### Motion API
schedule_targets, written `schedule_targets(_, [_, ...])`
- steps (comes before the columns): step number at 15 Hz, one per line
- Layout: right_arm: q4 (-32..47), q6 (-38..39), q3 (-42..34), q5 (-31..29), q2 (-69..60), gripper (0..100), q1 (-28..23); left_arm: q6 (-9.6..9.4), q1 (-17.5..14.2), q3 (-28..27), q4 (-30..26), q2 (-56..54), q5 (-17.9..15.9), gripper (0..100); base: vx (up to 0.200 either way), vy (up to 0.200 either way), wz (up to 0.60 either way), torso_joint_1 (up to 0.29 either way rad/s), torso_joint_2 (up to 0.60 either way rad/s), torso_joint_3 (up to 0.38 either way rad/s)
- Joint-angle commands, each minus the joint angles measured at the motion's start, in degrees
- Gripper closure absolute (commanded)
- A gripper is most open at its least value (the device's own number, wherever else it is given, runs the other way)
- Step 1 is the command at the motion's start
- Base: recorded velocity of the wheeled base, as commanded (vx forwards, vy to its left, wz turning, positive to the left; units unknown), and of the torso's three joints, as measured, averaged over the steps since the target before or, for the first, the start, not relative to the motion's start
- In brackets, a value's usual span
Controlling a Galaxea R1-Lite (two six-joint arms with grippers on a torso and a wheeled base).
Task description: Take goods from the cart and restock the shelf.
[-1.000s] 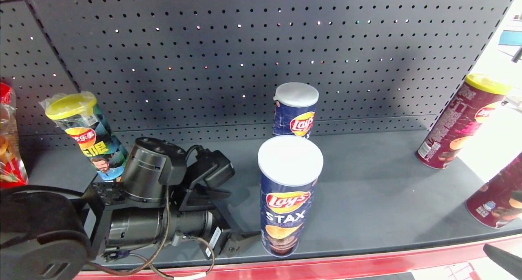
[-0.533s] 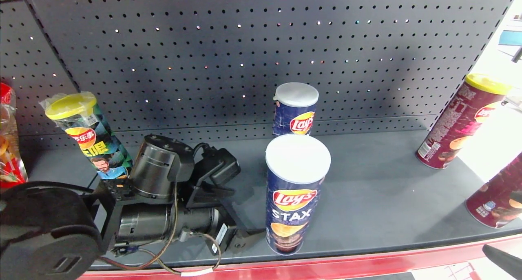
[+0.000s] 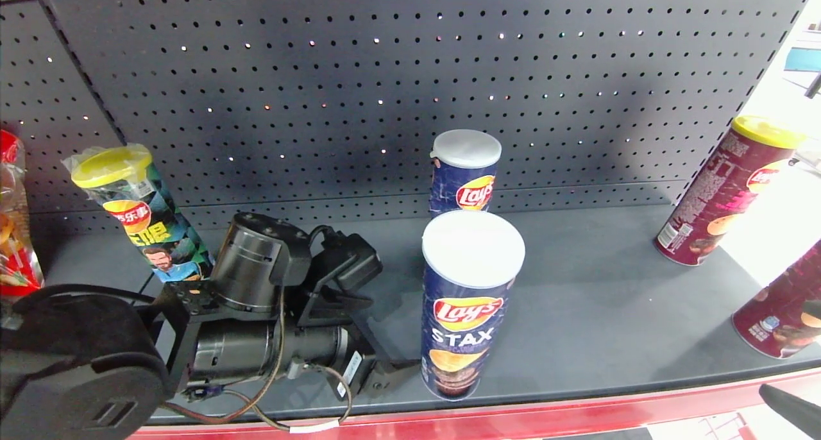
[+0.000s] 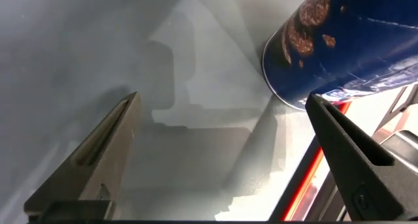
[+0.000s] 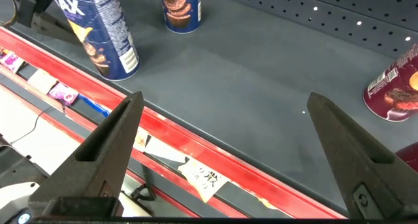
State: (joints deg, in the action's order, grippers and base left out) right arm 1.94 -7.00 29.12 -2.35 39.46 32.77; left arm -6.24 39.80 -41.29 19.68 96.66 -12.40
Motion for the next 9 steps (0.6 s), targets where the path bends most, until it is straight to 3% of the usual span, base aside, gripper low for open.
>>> schedule_targets(1, [0.0,0.0,0.1,0.0,0.1,0,0.0,0.0,0.2,-0.1,0.2,0.2,0.0,0,0.0,0.0,0.0,0.0,0.0,0.0])
schedule_targets(6, [0.0,0.0,-0.3,-0.3,0.0,0,-0.1,0.35,-0.2,1.7,0.1,-2.9,1.4,0,0.0,0.0,0.0,0.0,0.0,0.0])
schedule_targets(9, [0.0,-0.1,-1.7,-0.9,-0.1,0,-0.1,0.35,-4.1,9.0,0.0,-14.6,2.5,0,0.0,0.0,0.0,0.0,0.0,0.0])
